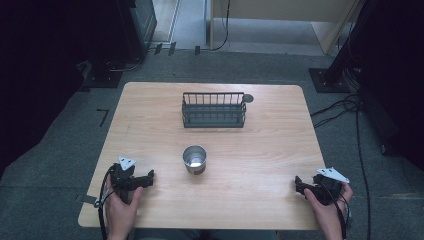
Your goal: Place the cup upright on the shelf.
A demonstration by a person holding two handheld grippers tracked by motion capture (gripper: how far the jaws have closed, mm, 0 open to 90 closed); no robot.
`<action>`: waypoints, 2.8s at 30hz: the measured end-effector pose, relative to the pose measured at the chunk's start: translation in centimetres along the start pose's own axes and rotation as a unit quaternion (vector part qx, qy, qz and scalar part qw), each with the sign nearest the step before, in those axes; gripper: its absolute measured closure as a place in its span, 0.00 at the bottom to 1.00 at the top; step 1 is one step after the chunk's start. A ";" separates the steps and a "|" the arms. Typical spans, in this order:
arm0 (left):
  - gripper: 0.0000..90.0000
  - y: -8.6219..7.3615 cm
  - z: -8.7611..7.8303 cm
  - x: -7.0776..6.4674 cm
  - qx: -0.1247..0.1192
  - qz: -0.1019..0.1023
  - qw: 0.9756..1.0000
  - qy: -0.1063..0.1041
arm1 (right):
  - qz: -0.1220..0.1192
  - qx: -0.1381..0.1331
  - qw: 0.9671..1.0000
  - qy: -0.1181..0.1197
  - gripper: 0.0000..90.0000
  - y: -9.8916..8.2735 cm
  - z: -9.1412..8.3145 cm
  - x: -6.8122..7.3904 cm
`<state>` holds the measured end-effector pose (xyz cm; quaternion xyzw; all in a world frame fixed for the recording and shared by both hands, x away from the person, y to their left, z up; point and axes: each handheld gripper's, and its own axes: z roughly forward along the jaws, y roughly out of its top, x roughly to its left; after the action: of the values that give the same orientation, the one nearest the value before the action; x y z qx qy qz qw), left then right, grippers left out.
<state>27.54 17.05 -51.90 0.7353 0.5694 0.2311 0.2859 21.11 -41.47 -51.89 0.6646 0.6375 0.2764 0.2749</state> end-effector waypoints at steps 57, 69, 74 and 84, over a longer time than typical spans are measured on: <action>0.00 0.0 0.0 0.0 0.000 0.000 1.000 0.000 | -0.088 -0.014 0.985 0.146 0.01 6.2 0.0 14.8; 0.00 0.0 0.0 0.0 0.000 0.000 1.000 0.000 | -0.105 -0.011 0.980 0.166 0.01 6.5 0.3 17.3; 0.00 0.0 0.0 0.0 0.000 0.000 1.000 0.000 | -0.109 -0.012 0.979 0.173 0.01 6.6 0.4 18.1; 0.00 0.0 0.0 0.0 0.000 -0.001 1.000 0.000 | -0.119 -0.015 0.975 0.187 0.01 7.0 0.2 19.4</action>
<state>27.54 17.04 -51.91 0.7350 0.5697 0.2308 0.2862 26.78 -22.33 -46.62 0.5165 0.7476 0.3705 0.1922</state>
